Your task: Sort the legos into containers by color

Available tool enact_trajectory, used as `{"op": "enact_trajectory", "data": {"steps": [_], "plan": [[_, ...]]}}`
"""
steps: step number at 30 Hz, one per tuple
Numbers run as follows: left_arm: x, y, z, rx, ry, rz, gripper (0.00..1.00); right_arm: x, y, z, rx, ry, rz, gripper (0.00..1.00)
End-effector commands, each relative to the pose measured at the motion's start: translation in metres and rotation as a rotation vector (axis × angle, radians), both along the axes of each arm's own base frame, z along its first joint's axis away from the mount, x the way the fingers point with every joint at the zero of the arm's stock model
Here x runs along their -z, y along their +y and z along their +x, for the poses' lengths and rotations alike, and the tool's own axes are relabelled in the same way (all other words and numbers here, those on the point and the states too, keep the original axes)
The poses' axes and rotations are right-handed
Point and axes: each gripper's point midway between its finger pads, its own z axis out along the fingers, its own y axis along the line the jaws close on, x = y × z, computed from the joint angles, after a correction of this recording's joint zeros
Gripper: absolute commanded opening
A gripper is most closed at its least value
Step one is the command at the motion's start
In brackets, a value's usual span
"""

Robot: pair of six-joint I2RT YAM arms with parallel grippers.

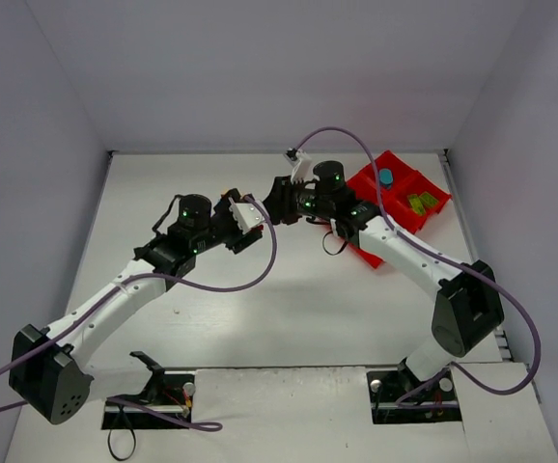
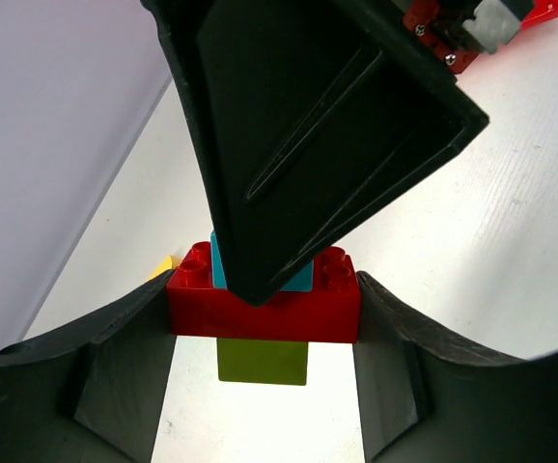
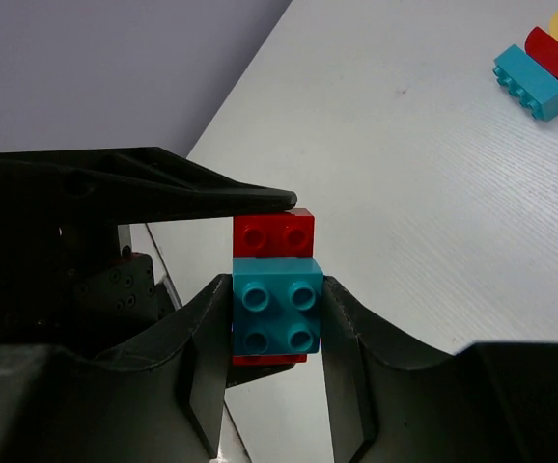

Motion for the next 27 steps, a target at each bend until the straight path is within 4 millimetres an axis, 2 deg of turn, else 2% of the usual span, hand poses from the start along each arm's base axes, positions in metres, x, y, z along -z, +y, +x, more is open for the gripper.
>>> {"op": "enact_trajectory", "data": {"steps": [1, 4, 5, 9, 15, 17, 20, 25, 27], "plan": [[-0.022, -0.008, 0.005, 0.019, -0.064, -0.037, 0.11, -0.043, -0.005, 0.005, 0.003, -0.146, 0.069, 0.0], [-0.01, -0.007, 0.009, 0.004, -0.038, -0.019, 0.03, -0.042, -0.017, 0.01, 0.019, -0.152, 0.06, 0.0], [-0.007, -0.007, 0.01, 0.0, -0.032, -0.012, 0.0, -0.044, -0.027, 0.016, 0.033, -0.155, 0.063, 0.0], [0.012, -0.008, 0.017, -0.013, 0.023, 0.013, 0.0, -0.046, -0.055, 0.031, 0.086, -0.158, 0.055, 0.0], [0.026, -0.011, 0.03, -0.04, 0.087, 0.0, 0.0, -0.046, -0.101, 0.06, 0.191, -0.181, 0.013, 0.0], [0.024, -0.013, 0.034, -0.042, 0.091, -0.009, 0.0, -0.044, -0.114, 0.07, 0.225, -0.19, -0.008, 0.0], [0.025, -0.016, 0.04, -0.05, 0.091, -0.015, 0.0, -0.04, -0.143, 0.091, 0.299, -0.21, -0.046, 0.0], [0.032, -0.016, 0.052, -0.083, 0.098, -0.019, 0.0, -0.02, -0.222, 0.148, 0.593, -0.271, -0.26, 0.06], [0.034, -0.015, 0.055, -0.1, 0.1, -0.02, 0.0, -0.016, -0.245, 0.165, 0.687, -0.282, -0.322, 0.07]]}}
